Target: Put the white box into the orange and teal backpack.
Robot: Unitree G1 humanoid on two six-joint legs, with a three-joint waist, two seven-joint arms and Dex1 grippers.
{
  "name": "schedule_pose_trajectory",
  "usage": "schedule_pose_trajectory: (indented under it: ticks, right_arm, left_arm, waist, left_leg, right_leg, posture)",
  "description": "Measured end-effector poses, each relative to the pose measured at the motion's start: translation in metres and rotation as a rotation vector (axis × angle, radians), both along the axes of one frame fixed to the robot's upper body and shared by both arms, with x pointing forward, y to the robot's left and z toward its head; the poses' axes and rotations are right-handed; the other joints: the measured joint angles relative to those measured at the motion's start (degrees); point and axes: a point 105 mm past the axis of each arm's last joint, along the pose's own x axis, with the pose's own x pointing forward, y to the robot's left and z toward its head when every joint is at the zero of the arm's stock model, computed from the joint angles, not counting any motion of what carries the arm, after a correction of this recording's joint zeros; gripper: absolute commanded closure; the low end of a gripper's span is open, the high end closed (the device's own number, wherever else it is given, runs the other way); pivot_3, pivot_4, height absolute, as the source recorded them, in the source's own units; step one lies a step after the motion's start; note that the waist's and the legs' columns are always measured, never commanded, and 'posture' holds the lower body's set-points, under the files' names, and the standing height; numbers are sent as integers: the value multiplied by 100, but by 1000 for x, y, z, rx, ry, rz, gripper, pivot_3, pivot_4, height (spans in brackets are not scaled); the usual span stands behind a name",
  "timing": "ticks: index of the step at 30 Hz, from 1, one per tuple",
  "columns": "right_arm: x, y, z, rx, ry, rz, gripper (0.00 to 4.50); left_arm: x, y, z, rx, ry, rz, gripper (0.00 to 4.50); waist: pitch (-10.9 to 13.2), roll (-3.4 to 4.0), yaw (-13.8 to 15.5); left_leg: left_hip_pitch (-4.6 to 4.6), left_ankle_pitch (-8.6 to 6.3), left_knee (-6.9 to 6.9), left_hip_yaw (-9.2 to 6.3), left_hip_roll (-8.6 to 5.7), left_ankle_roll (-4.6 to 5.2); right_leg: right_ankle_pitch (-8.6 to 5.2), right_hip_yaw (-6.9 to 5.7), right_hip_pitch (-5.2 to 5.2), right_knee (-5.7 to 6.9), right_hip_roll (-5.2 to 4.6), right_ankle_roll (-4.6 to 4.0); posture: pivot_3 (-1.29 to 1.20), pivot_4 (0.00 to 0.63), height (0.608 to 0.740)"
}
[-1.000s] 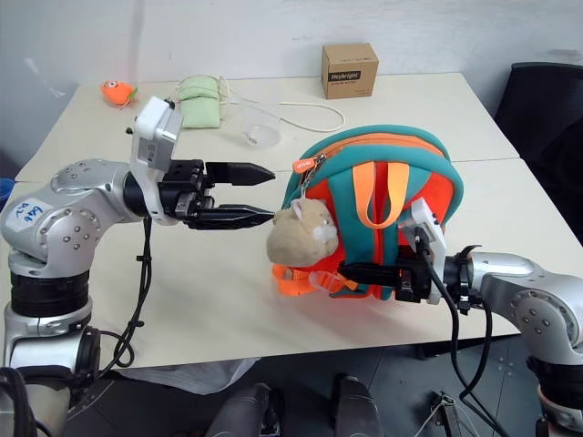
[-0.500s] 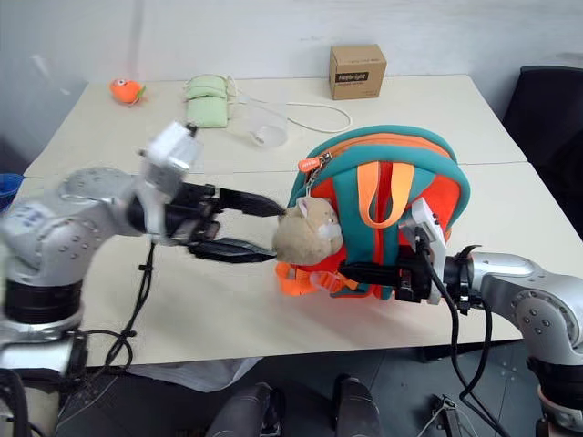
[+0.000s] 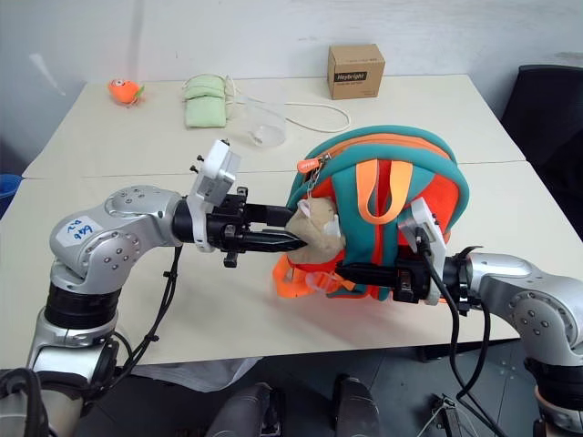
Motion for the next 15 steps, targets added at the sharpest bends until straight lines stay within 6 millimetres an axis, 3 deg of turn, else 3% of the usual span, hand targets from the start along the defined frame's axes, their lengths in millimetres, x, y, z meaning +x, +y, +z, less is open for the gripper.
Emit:
schedule_pose_trajectory:
  ticks: [5, 15]
  right_arm:
    - [-3, -7, -6, -10, 25, -17, 4467]
    - [-12, -26, -10, -30, 3, -77, 4467]
  left_arm:
    - [3, 10, 0, 33, -42, 23, 4450]
    - [39, 91, 10, 193, -165, 207, 4493]
  waist:
    - [0, 0, 1]
    - [0, 0, -4]
  left_leg:
    - [0, 0, 0, 0, 0, 0]
    - [1, -5, -3, 4, 1, -1]
  right_leg:
    - [0, -1, 0, -1, 1, 0]
    - [-2, 0, -4, -2, 0, -3]
  posture:
    - [0, 150, 740]
    - [0, 150, 740]
